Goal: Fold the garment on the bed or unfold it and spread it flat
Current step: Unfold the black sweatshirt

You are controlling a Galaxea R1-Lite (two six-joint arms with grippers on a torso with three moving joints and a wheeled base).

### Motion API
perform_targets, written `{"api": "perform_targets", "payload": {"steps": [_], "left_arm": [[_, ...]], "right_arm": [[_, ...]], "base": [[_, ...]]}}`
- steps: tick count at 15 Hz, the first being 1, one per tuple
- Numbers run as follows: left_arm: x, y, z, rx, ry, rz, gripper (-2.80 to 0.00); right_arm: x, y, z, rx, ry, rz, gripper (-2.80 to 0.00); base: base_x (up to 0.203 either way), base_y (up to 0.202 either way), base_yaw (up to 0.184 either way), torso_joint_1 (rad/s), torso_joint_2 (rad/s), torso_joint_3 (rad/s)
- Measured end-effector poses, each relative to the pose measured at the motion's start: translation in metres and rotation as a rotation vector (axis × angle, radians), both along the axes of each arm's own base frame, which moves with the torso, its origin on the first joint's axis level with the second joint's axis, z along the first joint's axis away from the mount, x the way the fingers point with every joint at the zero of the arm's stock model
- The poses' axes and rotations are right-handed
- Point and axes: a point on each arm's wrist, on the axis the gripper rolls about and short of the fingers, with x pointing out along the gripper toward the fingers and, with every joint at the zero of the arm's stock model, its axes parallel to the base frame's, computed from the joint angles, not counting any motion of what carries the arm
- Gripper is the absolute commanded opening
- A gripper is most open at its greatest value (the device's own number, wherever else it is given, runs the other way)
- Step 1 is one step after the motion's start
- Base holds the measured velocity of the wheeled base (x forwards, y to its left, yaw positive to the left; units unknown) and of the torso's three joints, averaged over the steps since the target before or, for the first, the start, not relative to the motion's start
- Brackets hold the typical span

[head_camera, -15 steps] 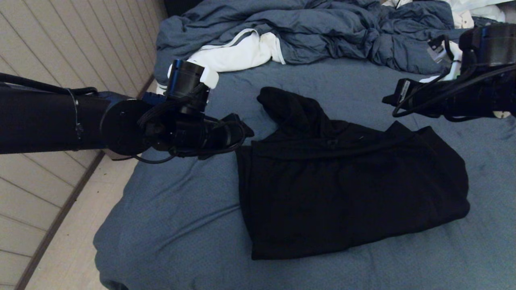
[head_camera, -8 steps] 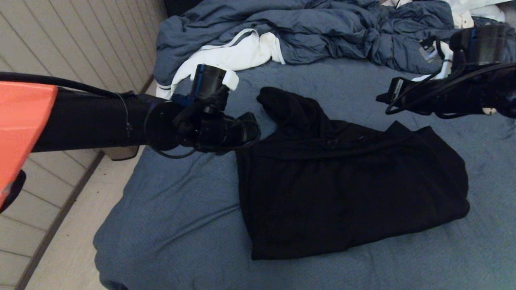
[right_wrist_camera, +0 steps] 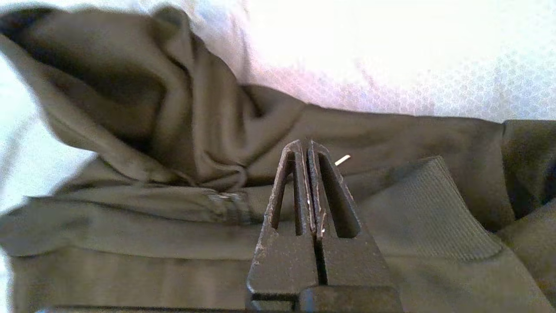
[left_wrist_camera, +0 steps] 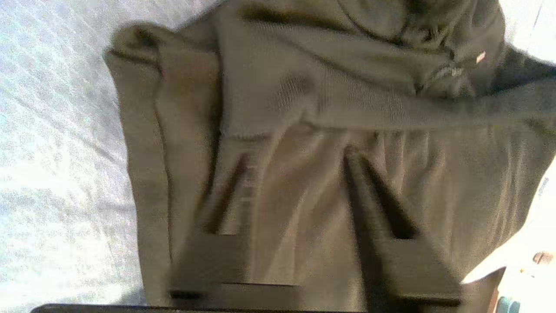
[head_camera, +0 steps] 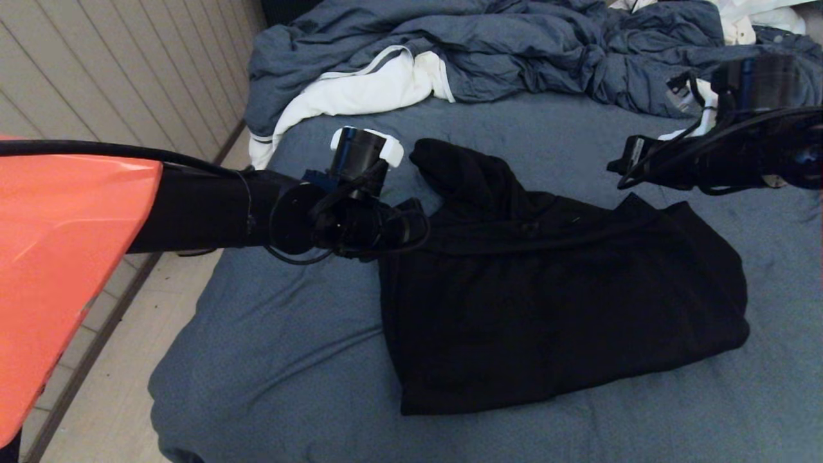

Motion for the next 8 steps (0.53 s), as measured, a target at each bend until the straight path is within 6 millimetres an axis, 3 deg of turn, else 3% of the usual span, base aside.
{"api": "perform_targets", "payload": {"steps": [5, 8], "left_arm": [[-0.002, 0.002, 0.007, -0.008, -0.012, 0.001, 0.0], [0.002, -0.002, -0.003, 0.003, 0.003, 0.0, 0.0]], "right_arm": [[0.016, -0.023, -0.015, -0.013, 0.097, -0.049, -2.8], [0.021, -0.028, -0.019, -0.013, 0.107, -0.058, -2.8]], "base": [[0.0, 0.0, 0.0, 0.0, 0.0, 0.0], [0.0, 0.0, 0.0, 0.0, 0.0, 0.0]]}}
